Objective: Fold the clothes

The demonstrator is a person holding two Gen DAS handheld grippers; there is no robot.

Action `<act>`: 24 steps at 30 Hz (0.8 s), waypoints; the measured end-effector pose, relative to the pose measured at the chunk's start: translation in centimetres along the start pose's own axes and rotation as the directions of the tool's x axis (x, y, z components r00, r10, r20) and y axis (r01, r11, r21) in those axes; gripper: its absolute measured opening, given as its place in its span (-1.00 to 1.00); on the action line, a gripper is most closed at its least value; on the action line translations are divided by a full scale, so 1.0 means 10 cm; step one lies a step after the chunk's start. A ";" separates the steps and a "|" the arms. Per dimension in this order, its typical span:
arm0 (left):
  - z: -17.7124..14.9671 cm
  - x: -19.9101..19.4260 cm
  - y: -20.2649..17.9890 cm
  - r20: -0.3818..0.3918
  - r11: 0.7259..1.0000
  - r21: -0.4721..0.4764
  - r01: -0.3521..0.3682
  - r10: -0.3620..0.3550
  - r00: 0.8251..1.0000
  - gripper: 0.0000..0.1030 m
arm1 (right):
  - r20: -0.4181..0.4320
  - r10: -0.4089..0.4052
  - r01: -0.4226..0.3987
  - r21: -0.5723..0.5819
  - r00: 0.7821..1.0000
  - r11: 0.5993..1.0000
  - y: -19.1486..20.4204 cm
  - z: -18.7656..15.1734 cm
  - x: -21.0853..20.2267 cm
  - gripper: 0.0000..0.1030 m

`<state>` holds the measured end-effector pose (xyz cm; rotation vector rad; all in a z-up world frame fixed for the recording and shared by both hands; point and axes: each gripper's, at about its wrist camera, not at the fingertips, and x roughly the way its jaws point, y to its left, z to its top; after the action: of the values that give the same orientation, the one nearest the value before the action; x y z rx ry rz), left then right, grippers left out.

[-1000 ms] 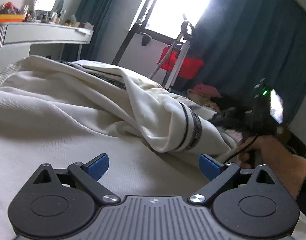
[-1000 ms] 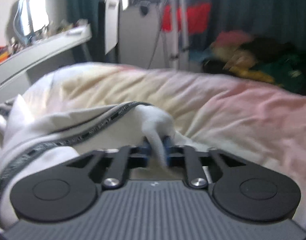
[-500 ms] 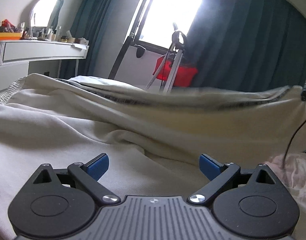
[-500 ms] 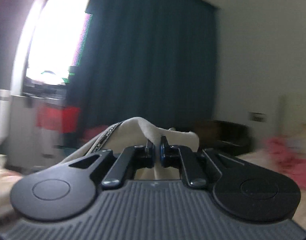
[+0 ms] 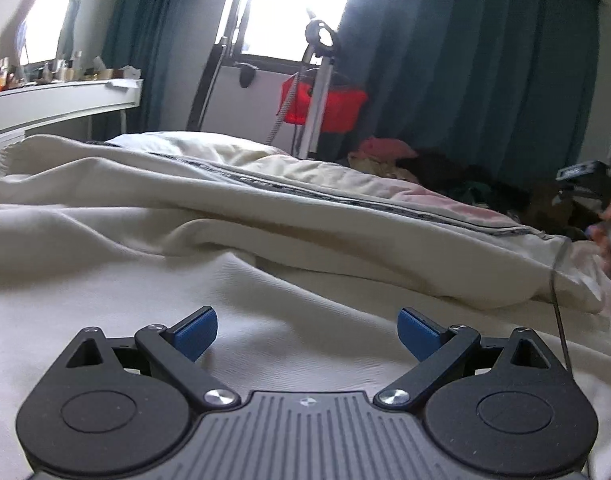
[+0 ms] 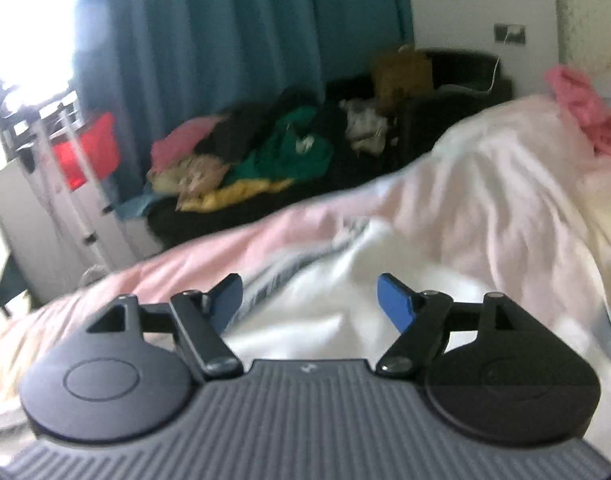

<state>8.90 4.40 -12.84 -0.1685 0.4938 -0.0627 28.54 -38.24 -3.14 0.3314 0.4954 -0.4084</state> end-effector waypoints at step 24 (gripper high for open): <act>-0.41 -0.16 -1.50 0.028 0.794 0.592 0.140 -0.194 0.981 0.89 | 0.027 0.180 -0.182 0.223 0.983 0.958 -1.29 -1.21 -2.34 0.47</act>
<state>5.26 -10.80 -13.07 0.3996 0.3501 -0.3795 -0.76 -37.65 -3.76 0.5896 0.4089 -0.2869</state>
